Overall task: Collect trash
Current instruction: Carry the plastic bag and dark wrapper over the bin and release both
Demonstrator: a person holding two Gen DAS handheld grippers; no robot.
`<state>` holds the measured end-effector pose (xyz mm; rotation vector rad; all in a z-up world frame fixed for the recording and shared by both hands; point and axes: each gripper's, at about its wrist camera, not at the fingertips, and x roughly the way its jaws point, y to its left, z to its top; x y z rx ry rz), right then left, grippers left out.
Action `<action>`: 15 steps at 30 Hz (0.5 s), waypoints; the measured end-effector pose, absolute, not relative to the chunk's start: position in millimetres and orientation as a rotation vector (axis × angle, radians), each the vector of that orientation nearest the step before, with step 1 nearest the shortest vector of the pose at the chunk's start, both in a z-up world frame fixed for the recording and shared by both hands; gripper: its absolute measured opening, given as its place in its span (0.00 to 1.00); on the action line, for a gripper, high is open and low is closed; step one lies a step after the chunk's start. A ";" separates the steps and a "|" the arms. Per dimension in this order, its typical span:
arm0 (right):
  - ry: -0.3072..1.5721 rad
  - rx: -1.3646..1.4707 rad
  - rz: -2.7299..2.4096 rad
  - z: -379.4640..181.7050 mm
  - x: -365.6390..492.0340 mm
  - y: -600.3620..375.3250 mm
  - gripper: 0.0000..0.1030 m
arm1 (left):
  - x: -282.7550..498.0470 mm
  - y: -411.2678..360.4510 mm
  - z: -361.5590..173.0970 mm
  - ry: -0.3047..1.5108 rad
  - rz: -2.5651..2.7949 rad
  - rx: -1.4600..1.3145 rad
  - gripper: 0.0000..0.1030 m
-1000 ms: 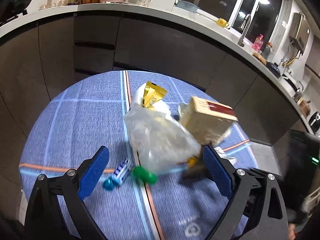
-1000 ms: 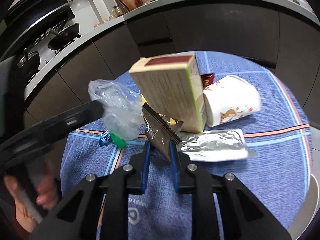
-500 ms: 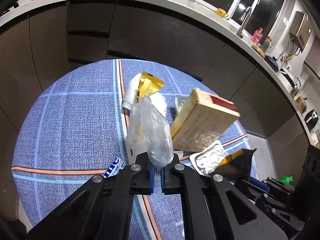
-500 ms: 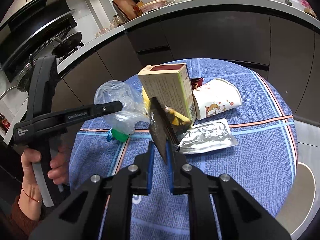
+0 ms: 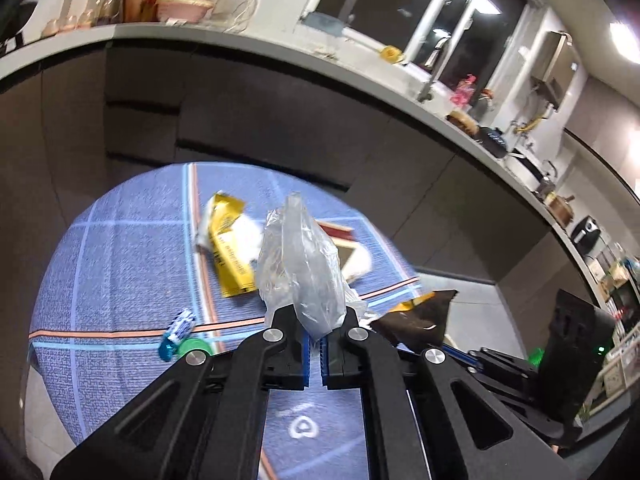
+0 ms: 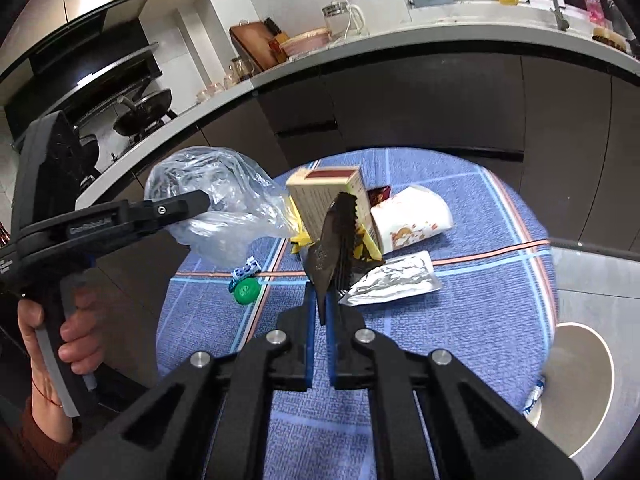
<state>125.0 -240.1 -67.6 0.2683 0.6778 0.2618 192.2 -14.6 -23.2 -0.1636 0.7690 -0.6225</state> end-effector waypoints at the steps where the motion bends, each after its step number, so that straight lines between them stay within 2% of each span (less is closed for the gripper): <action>1: 0.663 0.266 0.254 -62.7 119.2 -243.6 0.06 | 187.2 -17.4 -17.4 0.758 -0.638 -0.163 0.03; 9: 0.585 0.269 0.184 -39.5 84.0 -277.1 0.06 | 155.9 -52.3 21.4 0.686 -0.754 -0.143 0.03; 15: 0.572 0.270 0.100 -38.0 59.5 -309.2 0.06 | 136.6 -91.7 29.8 0.681 -0.855 -0.098 0.03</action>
